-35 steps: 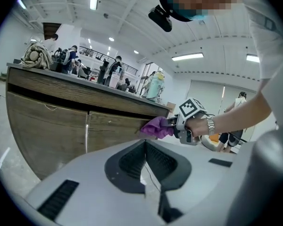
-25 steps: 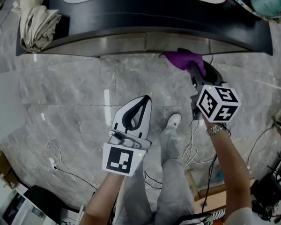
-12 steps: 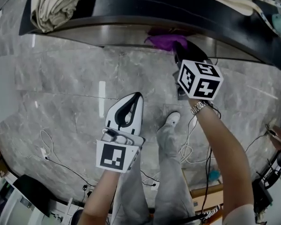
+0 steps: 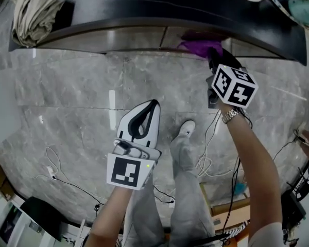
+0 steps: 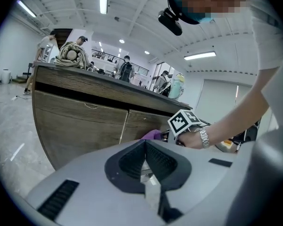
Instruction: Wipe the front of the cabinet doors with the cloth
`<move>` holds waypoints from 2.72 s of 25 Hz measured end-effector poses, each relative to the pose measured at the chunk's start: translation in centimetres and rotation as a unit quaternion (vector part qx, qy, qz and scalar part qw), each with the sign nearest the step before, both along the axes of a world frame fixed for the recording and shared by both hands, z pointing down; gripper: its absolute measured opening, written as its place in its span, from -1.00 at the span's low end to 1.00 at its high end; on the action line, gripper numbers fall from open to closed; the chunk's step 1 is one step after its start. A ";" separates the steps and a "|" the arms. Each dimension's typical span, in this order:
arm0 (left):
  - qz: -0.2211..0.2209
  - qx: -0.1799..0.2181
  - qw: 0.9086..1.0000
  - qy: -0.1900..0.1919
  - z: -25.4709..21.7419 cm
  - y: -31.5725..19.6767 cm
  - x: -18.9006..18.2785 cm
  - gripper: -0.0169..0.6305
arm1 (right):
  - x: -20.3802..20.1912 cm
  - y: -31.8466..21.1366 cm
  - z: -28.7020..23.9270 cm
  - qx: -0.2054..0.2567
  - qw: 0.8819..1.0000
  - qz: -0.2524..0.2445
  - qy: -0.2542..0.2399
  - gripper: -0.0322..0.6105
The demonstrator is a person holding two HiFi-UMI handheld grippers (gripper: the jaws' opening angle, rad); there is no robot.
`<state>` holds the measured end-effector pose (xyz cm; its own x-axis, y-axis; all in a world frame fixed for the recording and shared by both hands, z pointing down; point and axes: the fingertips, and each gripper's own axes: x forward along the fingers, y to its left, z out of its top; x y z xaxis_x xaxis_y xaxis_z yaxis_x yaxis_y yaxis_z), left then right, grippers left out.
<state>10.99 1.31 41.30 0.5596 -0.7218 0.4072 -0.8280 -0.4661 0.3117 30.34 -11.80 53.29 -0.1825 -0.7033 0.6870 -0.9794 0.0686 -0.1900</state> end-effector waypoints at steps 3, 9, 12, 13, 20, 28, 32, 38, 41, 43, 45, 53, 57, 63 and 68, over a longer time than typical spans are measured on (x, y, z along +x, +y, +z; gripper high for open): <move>0.013 0.002 1.000 -0.002 0.0 0.2 2.1 -0.93 | 4.5 0.5 0.2 0.000 1.000 0.015 0.017 -0.53; 0.029 -0.002 1.000 -0.005 0.7 0.8 6.7 -0.93 | 12.6 1.5 0.6 -0.006 0.998 0.049 0.047 -0.53; 0.029 -0.005 1.000 -0.002 0.9 1.0 8.9 -0.93 | 15.9 1.9 1.2 -0.013 0.996 0.060 0.057 -0.53; 0.029 -0.006 1.000 -0.001 1.0 1.1 9.6 -0.93 | 16.9 2.0 1.4 -0.015 0.996 0.060 0.061 -0.53; 0.030 -0.013 0.999 0.005 1.9 1.8 12.5 -0.93 | 21.7 3.1 2.0 -0.016 0.992 0.098 0.076 -0.53; 0.051 -0.011 0.999 0.006 2.2 2.7 10.6 -0.93 | 16.8 7.0 3.8 -0.044 0.993 0.088 0.059 -0.53; 0.062 -0.008 0.998 0.004 1.7 2.3 7.8 -0.93 | 9.4 7.7 4.8 -0.057 0.996 0.065 0.035 -0.53; 0.059 0.000 0.998 0.002 0.9 0.2 2.6 -0.93 | -1.5 6.1 5.9 -0.069 0.996 0.054 -0.008 -0.53; 0.037 0.001 0.999 0.001 1.0 -1.0 -0.8 -0.93 | -5.8 4.8 6.0 -0.075 0.996 0.052 -0.027 -0.53; 0.012 -0.001 1.000 0.002 1.2 -1.5 -2.9 -0.93 | -8.0 3.9 6.1 -0.077 0.996 0.040 -0.029 -0.53; -0.008 -0.002 1.000 0.002 1.3 -1.7 -4.6 -0.93 | -9.5 3.1 6.5 -0.082 0.996 0.034 -0.028 -0.53; -0.046 -0.019 0.999 0.000 2.2 -1.3 -7.9 -0.93 | -8.1 0.1 8.3 -0.087 0.987 0.126 -0.049 -0.53; -0.061 -0.025 0.998 -0.003 3.2 -0.8 -7.7 -0.93 | -5.0 0.2 9.1 -0.093 0.984 0.144 -0.044 -0.53; -0.061 -0.029 0.998 -0.009 4.0 -0.5 -3.0 -0.93 | 1.9 0.5 9.4 -0.097 0.984 0.148 -0.028 -0.53; -0.040 -0.026 0.999 0.009 4.4 -0.4 3.6 -0.93 | 7.9 1.1 10.3 -0.102 0.983 0.153 -0.021 -0.53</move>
<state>14.63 0.95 45.68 0.5082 -0.7426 0.4362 -0.8561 -0.3807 0.3495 38.28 -10.70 63.59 -0.0156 -0.5782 0.8157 -0.9395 -0.2707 -0.2099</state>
